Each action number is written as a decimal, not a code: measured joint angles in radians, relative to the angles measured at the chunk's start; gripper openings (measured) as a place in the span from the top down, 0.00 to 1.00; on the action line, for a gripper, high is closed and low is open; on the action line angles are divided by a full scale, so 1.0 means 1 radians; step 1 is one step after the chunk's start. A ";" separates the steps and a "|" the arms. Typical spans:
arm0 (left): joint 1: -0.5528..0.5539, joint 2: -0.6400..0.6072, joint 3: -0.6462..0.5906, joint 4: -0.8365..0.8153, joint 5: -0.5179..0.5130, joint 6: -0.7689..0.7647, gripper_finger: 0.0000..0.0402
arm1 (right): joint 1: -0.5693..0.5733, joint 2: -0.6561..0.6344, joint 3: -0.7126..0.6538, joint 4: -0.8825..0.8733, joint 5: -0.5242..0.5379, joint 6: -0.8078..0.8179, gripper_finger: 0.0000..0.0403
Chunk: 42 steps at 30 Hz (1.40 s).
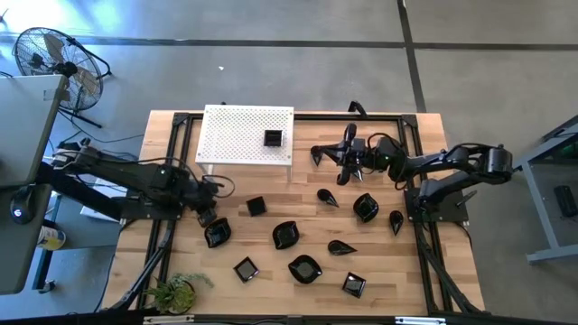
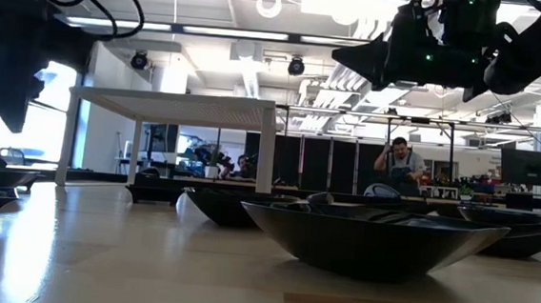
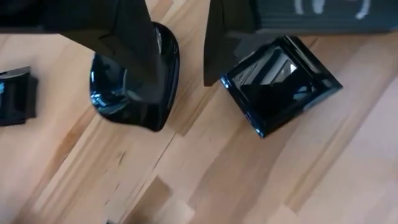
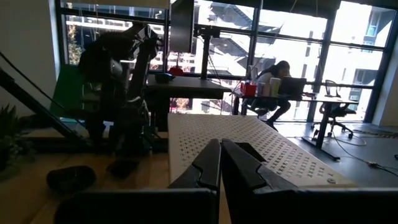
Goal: Pick & Place Mini shaped plates
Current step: Put the left leaf-shaped plate on the shelf
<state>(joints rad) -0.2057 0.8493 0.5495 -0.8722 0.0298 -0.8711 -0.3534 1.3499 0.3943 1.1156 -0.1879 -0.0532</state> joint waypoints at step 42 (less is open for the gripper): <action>-0.034 0.247 0.096 0.114 0.094 0.105 0.99 | 0.000 0.001 0.000 0.000 0.017 0.053 1.00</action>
<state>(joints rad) -0.2396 1.0968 0.6451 -0.7582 0.1237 -0.7660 -0.3531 1.3506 0.3946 1.1160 -0.1711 -0.0003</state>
